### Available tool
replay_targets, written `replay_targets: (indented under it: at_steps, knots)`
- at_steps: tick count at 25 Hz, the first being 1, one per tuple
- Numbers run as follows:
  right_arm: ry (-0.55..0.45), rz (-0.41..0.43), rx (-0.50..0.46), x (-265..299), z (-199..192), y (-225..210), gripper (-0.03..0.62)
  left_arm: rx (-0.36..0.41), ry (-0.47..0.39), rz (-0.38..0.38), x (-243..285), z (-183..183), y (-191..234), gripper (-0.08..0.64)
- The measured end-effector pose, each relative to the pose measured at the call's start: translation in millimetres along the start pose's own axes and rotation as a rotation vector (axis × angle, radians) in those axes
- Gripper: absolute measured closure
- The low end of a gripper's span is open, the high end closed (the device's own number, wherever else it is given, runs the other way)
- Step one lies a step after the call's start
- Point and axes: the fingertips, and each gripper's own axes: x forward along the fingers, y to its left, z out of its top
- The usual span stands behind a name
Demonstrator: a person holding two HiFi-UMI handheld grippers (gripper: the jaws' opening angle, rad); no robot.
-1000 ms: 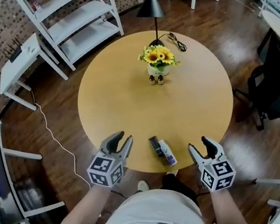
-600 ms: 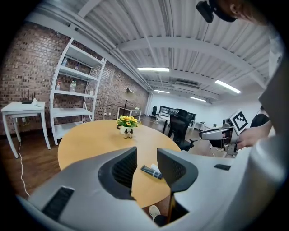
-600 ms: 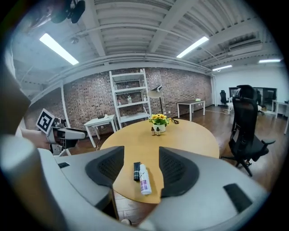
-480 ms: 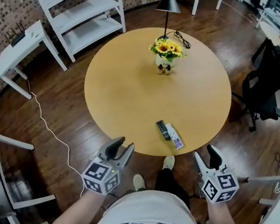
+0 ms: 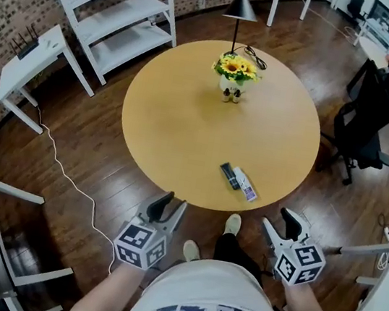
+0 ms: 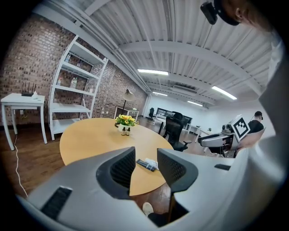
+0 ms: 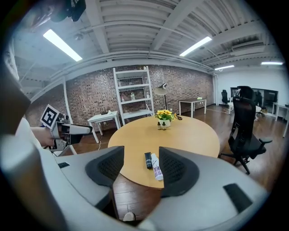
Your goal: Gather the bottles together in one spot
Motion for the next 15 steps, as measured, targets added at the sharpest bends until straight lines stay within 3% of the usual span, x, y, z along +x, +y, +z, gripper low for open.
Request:
replay_targets:
  at_steps: [15]
  knots:
    - [0.082, 0.042, -0.072, 38.8, -17.9, -11.3, 0.327, -0.028, 0.049, -0.010, 25.0, -10.3, 7.0, 0.426]
